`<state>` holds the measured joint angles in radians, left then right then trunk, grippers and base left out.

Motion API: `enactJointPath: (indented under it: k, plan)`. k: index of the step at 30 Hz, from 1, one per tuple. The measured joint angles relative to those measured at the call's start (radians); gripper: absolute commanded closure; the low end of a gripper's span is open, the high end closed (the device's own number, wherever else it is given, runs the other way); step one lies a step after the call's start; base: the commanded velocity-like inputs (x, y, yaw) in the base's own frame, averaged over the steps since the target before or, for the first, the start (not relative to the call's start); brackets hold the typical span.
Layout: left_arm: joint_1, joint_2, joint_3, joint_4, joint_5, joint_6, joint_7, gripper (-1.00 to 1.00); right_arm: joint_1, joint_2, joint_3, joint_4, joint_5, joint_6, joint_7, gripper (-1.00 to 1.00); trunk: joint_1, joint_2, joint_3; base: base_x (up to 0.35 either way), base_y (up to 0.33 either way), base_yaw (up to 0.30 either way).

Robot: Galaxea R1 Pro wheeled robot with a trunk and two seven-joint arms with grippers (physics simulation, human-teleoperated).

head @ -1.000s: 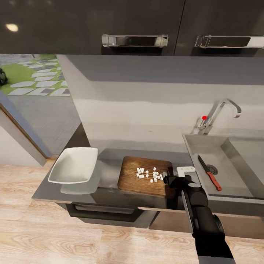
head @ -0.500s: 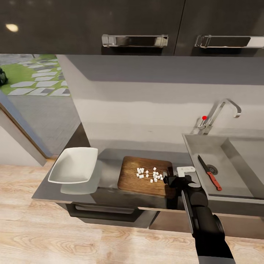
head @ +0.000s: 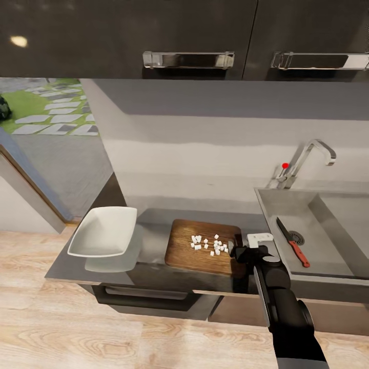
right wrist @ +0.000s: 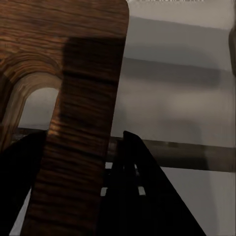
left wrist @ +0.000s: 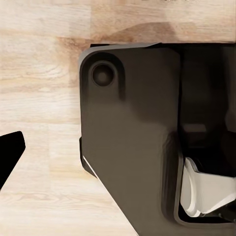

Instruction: In the kitchen, take the Vidalia onion out of the sink, dice it on the chopping board with the paring knife, put the diced onion into the bowl on the countertop, then place both the paring knife and the chopping board into the sink.

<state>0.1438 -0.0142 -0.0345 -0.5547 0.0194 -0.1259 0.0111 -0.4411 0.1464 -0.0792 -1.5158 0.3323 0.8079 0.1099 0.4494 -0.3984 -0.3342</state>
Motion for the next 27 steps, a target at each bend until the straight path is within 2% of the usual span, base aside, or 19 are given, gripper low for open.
enactJointPath:
  k: [2, 3, 17, 27]
  plan:
    - [0.0, 0.0, 0.0, 0.0, 0.0, 0.0, 0.0, -1.0, 0.0, 0.0, -0.001, 0.0, 0.018, -0.001, -0.001, 1.0, 0.0, 0.0, 0.003, 0.0, 0.0, 0.0]
    - [0.0, 0.0, 0.0, 0.0, 0.0, 0.0, 0.0, -1.0, 0.0, 0.0, 0.0, 0.0, 0.005, 0.0, 0.0, 1.0, 0.0, 0.0, 0.005, 0.0, 0.0, 0.0]
    - [0.0, 0.0, 0.0, 0.001, 0.0, 0.0, 0.0, -1.0, 0.0, 0.0, 0.0, 0.0, 0.008, 0.0, 0.0, 1.0, 0.0, 0.0, 0.027, 0.0, -0.001, 0.0]
    - [0.0, -0.001, 0.0, 0.001, 0.0, 0.0, 0.0, -1.0, 0.0, 0.0, 0.0, 0.0, 0.008, 0.0, -0.001, 1.0, 0.0, 0.0, 0.042, 0.0, -0.148, 0.0]
